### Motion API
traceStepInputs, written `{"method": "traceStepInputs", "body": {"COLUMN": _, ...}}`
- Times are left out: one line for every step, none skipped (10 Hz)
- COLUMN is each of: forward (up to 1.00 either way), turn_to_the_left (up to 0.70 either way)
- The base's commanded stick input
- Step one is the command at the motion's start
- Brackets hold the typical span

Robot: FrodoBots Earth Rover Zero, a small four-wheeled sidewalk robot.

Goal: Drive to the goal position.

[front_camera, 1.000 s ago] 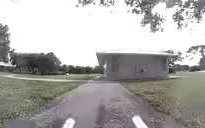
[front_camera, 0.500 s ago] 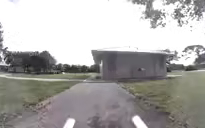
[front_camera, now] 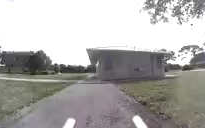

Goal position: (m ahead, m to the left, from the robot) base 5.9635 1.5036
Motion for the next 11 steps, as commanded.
{"method": "traceStepInputs", "body": {"forward": 0.70, "turn_to_the_left": 0.03}}
{"method": "traceStepInputs", "body": {"forward": 0.70, "turn_to_the_left": 0.03}}
{"method": "traceStepInputs", "body": {"forward": 0.70, "turn_to_the_left": 0.03}}
{"method": "traceStepInputs", "body": {"forward": 0.69, "turn_to_the_left": 0.03}}
{"method": "traceStepInputs", "body": {"forward": 0.69, "turn_to_the_left": 0.03}}
{"method": "traceStepInputs", "body": {"forward": 0.68, "turn_to_the_left": 0.03}}
{"method": "traceStepInputs", "body": {"forward": 0.68, "turn_to_the_left": 0.13}}
{"method": "traceStepInputs", "body": {"forward": 0.68, "turn_to_the_left": 0.29}}
{"method": "traceStepInputs", "body": {"forward": 0.68, "turn_to_the_left": 0.34}}
{"method": "traceStepInputs", "body": {"forward": 0.68, "turn_to_the_left": 0.34}}
{"method": "traceStepInputs", "body": {"forward": 0.68, "turn_to_the_left": 0.34}}
